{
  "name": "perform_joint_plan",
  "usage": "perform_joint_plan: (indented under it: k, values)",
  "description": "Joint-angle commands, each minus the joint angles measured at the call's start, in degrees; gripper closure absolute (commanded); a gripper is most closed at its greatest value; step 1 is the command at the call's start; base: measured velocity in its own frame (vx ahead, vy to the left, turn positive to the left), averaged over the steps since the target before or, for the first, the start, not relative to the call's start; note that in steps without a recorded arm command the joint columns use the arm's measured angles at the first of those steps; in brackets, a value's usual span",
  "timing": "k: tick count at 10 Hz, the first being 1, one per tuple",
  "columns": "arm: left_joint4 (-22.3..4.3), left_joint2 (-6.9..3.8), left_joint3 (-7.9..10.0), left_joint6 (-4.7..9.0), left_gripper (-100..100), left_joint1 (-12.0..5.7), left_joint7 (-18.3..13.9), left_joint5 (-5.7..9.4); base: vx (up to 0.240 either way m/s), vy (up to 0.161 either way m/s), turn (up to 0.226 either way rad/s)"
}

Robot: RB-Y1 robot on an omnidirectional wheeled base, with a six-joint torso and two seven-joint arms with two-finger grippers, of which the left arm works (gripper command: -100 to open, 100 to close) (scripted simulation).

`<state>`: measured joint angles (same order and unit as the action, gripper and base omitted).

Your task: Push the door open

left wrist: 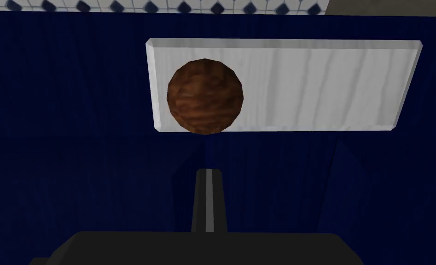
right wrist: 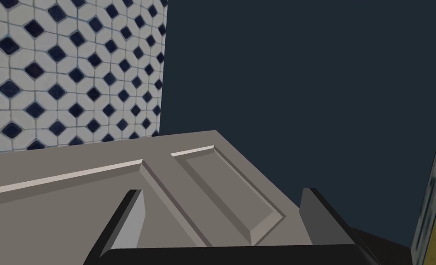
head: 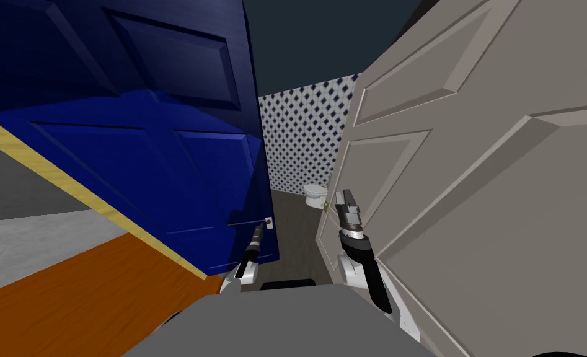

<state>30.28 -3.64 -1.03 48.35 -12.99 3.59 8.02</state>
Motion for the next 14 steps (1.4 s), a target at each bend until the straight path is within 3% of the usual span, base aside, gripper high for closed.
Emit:
perform_joint_plan:
  k: [1, 3, 6, 7, 11, 14]
  values:
    - [0.12, -0.04, 0.42, -0.3, -100, 0.01, 0.17, 0.4, -0.109, -0.06, 0.081]
    - [0.19, 0.1, 0.67, -0.47, -100, 0.02, 0.27, 0.64, -0.163, -0.116, 0.065]
    - [0.38, 1.15, 1.37, -0.98, -100, 0.04, 0.55, 1.3, -0.177, -0.149, 0.07]
    - [0.55, 0.9, 1.24, -0.99, -100, 0.1, 0.5, 1.17, -0.081, -0.072, 0.016]
    - [0.32, 0.4, 1.39, -0.21, -100, 0.39, 1.21, 1.26, 0.171, 0.016, -0.01]
    - [0.13, 1.15, 1.5, 0.49, -100, 0.61, 1.76, 1.32, 0.207, 0.017, -0.011]
